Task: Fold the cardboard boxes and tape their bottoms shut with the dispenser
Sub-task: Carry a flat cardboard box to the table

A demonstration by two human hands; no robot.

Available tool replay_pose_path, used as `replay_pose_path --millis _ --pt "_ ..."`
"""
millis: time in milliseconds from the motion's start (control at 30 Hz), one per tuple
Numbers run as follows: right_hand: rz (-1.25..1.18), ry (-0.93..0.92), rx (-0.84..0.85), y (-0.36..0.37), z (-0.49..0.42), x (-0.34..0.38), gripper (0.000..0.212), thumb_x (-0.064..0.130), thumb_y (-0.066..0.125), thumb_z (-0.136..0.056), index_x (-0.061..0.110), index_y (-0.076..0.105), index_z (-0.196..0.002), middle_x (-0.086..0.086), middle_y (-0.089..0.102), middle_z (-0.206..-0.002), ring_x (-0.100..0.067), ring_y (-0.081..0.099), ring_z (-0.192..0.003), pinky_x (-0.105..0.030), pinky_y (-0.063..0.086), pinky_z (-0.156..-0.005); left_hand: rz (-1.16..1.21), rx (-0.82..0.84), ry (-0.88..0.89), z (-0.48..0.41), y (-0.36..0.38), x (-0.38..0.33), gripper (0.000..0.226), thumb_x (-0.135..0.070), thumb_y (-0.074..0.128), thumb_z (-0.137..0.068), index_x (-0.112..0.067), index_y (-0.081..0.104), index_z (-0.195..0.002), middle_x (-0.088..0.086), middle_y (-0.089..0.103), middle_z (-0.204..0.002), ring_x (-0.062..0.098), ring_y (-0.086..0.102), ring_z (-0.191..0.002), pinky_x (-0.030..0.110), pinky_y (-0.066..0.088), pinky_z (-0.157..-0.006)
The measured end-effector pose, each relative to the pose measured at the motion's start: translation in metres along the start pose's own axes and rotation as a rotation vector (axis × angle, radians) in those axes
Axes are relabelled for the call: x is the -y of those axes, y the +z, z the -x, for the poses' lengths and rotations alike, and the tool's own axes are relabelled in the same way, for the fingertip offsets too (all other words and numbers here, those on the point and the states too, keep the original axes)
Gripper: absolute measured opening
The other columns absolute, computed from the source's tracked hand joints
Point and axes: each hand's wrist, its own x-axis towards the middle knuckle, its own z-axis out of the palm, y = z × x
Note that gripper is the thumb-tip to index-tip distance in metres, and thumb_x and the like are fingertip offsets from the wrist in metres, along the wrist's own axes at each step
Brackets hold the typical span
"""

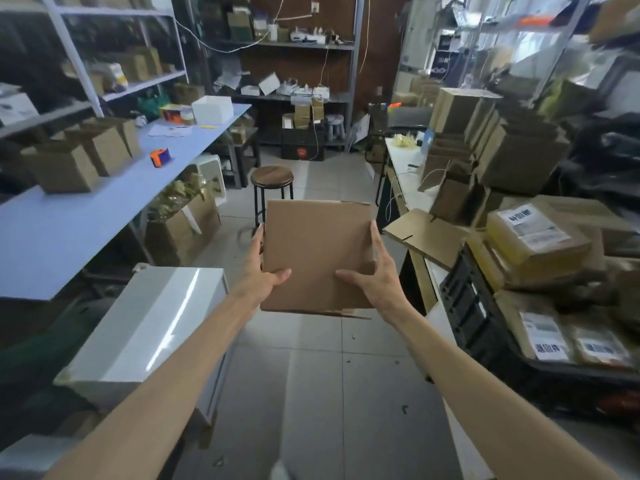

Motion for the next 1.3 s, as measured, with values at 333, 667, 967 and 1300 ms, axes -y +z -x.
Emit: replay_pose_path --millis 333,667,967,1300 --pt "0.035 -0.03 0.046 0.019 -0.205 -0.014 0.113 0.016 0.082 -0.072 0.037 0.005 -0.152 0.005 0.026 -0.152 -0.017 0.031 -0.137 -0.039 0.025 -0.114 0.107 -0.051 -0.015 -0.199 -0.009 0.003 0.098 0.006 0.065 -0.084 -0.043 0.013 -0.15 -0.009 0.034 -0.147 0.011 0.043 -0.126 0.041 0.042 -0.106" --pt "0.023 -0.028 0.087 0.028 -0.377 -0.027 0.111 0.015 0.082 -0.072 0.034 0.008 -0.153 0.012 0.027 -0.142 -0.001 0.026 -0.127 -0.026 0.021 -0.105 0.102 -0.11 -0.027 -0.362 -0.012 -0.01 0.098 0.008 0.066 -0.082 -0.041 0.015 -0.15 -0.006 0.03 -0.151 0.013 0.038 -0.129 0.043 0.035 -0.112" --pt "-0.053 -0.056 0.211 0.033 -0.526 -0.069 0.112 0.012 0.084 -0.068 0.032 0.012 -0.152 0.017 0.034 -0.135 -0.002 0.036 -0.125 -0.022 0.029 -0.104 0.084 -0.251 -0.036 -0.476 0.005 -0.007 0.093 0.008 0.062 -0.086 -0.035 0.013 -0.152 -0.001 0.029 -0.149 0.013 0.039 -0.126 0.041 0.039 -0.109" --pt "-0.141 -0.071 0.416 0.036 -0.686 -0.092 0.111 0.003 0.083 -0.066 0.028 0.017 -0.153 0.017 0.036 -0.141 0.007 0.043 -0.12 -0.003 0.034 -0.096 0.085 -0.429 -0.084 -0.589 0.024 -0.02 0.094 0.008 0.062 -0.085 -0.038 0.013 -0.151 0.004 0.028 -0.151 0.016 0.042 -0.128 0.033 0.048 -0.099"
